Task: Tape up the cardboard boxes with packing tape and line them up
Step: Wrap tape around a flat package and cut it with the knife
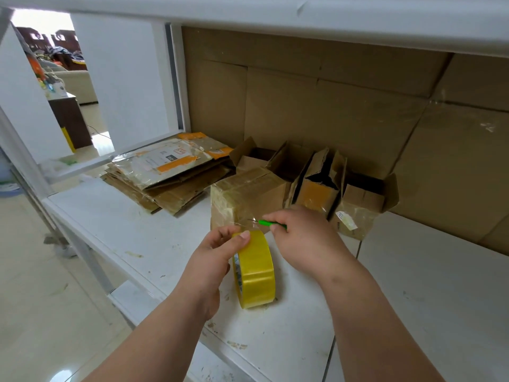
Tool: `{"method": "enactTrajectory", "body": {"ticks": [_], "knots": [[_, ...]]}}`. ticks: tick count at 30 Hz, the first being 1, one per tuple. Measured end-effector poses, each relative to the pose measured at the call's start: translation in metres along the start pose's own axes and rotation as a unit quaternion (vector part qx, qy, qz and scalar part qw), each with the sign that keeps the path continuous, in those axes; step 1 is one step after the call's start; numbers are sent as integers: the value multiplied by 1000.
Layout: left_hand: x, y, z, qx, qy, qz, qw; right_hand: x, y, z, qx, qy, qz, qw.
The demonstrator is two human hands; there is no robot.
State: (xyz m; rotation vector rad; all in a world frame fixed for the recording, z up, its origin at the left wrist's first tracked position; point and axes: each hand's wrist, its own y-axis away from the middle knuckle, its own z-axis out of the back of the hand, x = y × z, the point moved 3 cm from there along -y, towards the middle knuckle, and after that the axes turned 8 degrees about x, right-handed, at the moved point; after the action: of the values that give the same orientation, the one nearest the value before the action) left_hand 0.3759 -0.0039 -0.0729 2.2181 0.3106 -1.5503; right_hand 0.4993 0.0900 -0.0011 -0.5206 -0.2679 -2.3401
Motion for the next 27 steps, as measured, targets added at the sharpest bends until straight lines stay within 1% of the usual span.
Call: {"method": "enactTrajectory", "body": {"ticks": [5,7,16,21,27], "knots": [[3,-3,1,-9,1,1,1000,10,-13,-1,19,82,13,996],[3,-3,1,-14,0,1,1000,12,-17,0,26,97,14,995],[-1,-3,0,-28,-1,-8,1000,20,-27,0,38,123,24,991],[-1,-4,-1,-32,-21,-1,999,25,-31,-1,46,137,12,989],[-3,-3,0,-31,-35,2,999,19,-35,-3,48,121,-6,991]]}}
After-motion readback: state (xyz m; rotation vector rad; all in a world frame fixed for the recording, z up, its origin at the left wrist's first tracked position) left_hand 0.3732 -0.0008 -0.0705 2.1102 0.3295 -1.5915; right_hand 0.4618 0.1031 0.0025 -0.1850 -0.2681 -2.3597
